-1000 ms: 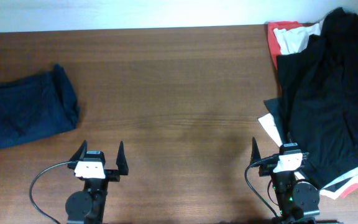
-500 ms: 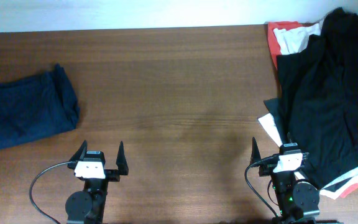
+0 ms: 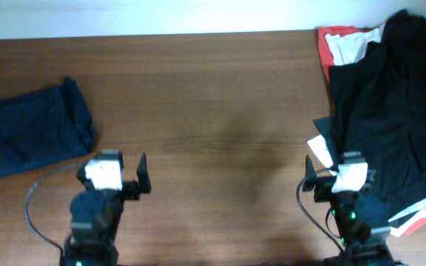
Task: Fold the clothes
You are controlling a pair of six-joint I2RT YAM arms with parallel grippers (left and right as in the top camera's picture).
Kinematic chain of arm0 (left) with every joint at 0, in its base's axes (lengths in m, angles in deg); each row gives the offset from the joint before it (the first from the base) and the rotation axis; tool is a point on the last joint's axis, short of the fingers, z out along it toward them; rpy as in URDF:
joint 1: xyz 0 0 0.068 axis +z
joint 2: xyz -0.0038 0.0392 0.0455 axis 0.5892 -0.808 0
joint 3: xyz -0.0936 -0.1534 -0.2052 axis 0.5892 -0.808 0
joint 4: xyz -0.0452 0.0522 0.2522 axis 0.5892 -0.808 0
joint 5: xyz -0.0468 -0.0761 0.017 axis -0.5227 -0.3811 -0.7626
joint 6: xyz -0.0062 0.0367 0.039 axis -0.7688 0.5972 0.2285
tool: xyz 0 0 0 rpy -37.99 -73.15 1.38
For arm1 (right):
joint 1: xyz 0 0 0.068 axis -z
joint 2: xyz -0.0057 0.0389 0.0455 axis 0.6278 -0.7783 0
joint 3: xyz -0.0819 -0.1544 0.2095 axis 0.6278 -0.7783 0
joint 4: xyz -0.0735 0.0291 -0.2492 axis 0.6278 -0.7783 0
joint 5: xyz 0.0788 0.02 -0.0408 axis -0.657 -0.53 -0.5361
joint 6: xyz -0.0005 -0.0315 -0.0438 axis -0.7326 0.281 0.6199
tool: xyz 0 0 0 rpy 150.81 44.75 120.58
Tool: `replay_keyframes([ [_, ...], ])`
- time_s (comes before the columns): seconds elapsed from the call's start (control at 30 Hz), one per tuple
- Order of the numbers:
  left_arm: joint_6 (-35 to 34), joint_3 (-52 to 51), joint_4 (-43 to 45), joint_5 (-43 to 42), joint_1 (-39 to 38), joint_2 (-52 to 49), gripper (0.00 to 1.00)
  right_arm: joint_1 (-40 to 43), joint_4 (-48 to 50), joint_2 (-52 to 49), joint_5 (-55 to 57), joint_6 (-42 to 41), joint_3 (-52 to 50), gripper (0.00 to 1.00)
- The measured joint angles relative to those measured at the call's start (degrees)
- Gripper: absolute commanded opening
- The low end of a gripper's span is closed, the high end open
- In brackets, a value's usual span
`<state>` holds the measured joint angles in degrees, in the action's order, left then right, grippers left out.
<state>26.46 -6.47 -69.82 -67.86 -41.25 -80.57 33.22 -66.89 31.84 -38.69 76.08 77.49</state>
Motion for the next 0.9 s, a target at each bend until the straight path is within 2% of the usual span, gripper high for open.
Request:
replay_keyframes([
  [0.17,-0.11,15.82,-7.98,0.00,0.00,-19.78,0.99,0.07,-12.09,-25.51,0.20,0.02,21.27,0.99],
  [0.2,-0.09,18.51,-9.14,-0.22,0.00,-23.52,0.99,1.38,-17.92,-34.47,-0.17,0.02,29.86,0.99],
  [0.27,-0.09,20.35,-9.51,-0.90,0.00,-26.99,0.99,3.13,-20.24,-41.03,-1.77,0.04,35.17,0.99],
  [0.3,-0.11,20.59,-9.53,-1.16,0.00,-28.00,0.99,4.02,-20.98,-43.80,-3.39,0.02,37.64,0.95],
  [0.37,-0.11,20.90,-9.68,-1.70,0.00,-30.86,0.99,7.13,-17.90,-53.46,-5.86,0.00,44.22,0.86],
  [0.4,-0.11,20.92,-9.66,-1.73,0.00,-31.56,0.99,8.48,-13.92,-56.04,-6.71,0.13,44.63,0.79],
  [0.43,-0.09,20.96,-9.60,-1.75,0.00,-31.98,0.99,10.71,-8.68,-59.91,-7.19,0.26,45.22,0.75],
  [0.53,-0.11,21.00,-9.44,-1.79,0.00,-32.26,0.99,15.26,-0.26,-70.51,-7.37,-0.11,45.70,0.75],
  [0.63,-0.11,21.00,-9.11,-2.12,0.00,-32.33,0.99,15.72,7.17,-82.47,-7.63,-0.07,46.01,0.74],
  [0.7,-0.11,21.00,-9.29,-2.14,0.00,-32.35,0.99,15.72,10.29,-89.72,-7.61,-0.07,46.01,0.70],
  [0.83,-0.11,21.00,-9.27,-2.14,0.00,-32.35,0.99,15.72,12.87,-93.33,-2.82,-0.02,46.01,0.63],
  [0.9,-0.09,21.00,-9.27,-2.14,0.00,-32.35,0.99,15.72,12.94,-94.25,-0.07,-0.02,46.01,0.51],
])
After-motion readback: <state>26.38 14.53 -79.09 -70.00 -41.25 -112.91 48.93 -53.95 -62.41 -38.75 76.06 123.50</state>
